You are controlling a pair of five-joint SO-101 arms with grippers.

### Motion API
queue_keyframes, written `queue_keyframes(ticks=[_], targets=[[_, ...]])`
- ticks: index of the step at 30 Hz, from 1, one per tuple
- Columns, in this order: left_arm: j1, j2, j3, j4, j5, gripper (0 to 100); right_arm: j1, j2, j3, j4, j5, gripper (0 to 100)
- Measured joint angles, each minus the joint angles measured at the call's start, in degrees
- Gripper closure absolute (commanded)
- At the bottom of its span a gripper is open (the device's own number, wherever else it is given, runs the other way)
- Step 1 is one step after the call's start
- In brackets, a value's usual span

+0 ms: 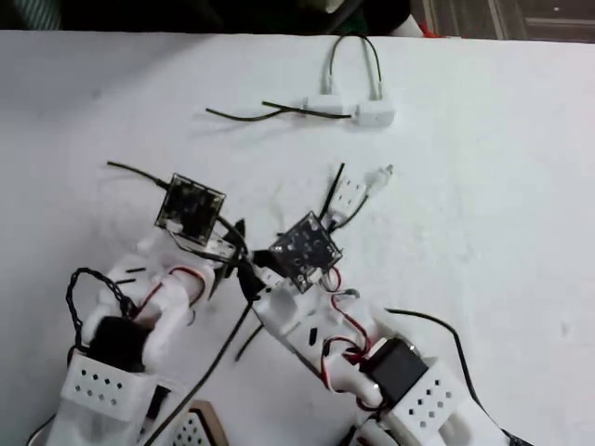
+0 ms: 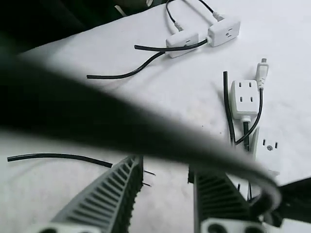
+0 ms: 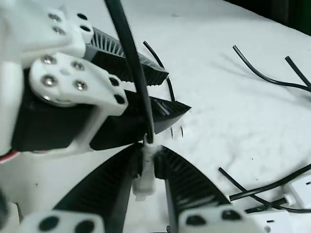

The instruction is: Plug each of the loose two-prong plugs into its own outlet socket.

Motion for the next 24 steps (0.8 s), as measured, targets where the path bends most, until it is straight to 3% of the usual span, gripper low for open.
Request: queue_keyframes(ticks=[14, 19, 24], targets=[[0.0, 0.0, 0.0, 1.58, 0.09, 83, 0.09, 0.0, 0.62, 0.0, 0.0, 98.2], [-7.82, 0.0, -1.93, 2.73, 0.18, 83, 3.08, 0.0, 0.62, 0.0, 0.0, 98.2], [-16.35, 0.0, -6.24, 9.05, 0.18, 83, 5.54, 0.0, 1.85, 0.0, 0.35, 98.2]])
